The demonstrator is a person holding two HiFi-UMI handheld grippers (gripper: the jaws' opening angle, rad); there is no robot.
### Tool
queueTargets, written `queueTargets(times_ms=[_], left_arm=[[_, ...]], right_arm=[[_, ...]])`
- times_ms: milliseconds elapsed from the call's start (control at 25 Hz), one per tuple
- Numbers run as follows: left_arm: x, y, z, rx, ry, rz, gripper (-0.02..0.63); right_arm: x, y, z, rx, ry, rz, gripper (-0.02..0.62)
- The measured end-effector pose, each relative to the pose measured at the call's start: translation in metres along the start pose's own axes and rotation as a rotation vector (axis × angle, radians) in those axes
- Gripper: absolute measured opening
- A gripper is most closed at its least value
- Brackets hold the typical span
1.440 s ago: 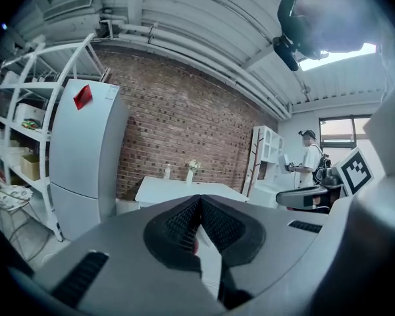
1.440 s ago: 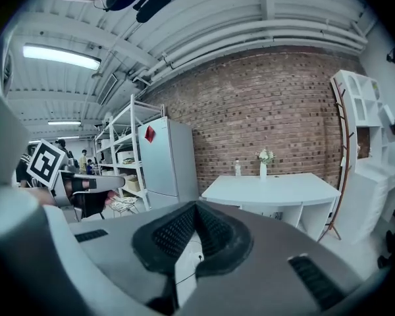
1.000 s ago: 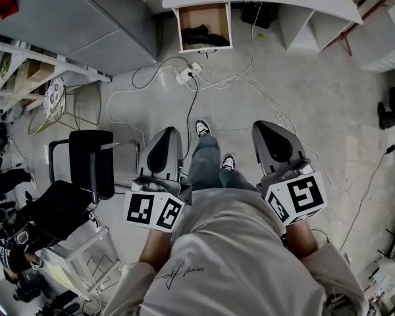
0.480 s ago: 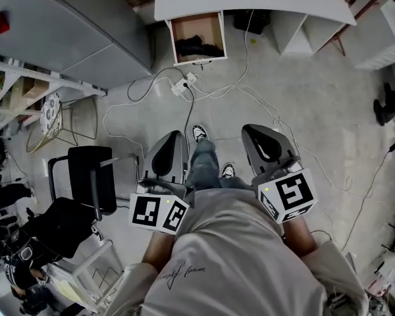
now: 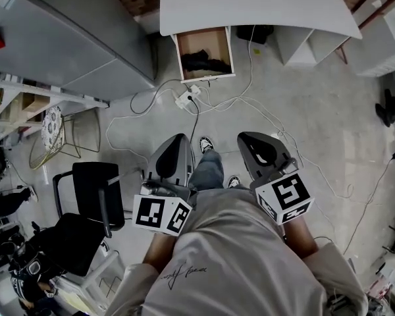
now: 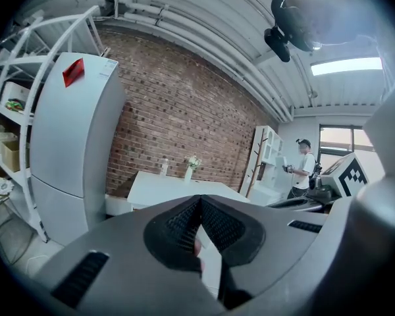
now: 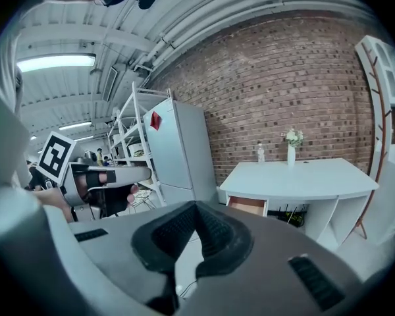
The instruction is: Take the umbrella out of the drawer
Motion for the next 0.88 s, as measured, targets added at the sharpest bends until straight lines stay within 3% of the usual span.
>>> queueTargets(times_ms=[480, 880], left_arm=[[-0.027, 0.072, -0.08, 0.067, 0.019, -0.006, 0.017], [-0.037, 0.095, -0.131, 0.099, 0.0, -0.012, 0.017]], right_arm=[[-0.058, 0.104, 0.014, 0.009, -0.02, 0.015, 0.015], [-0.087, 0.159, 0.01, 0.038, -0.049, -0.009, 0.015]])
Point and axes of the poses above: the fingertips, and each gripper's own axes: y forward along the fingers, z to its right, x out of its underside, the point moved 2 cm from there along -y, backward along the fingers, and after that the axes turned 7 degrees about y, right-handed, at the moved point
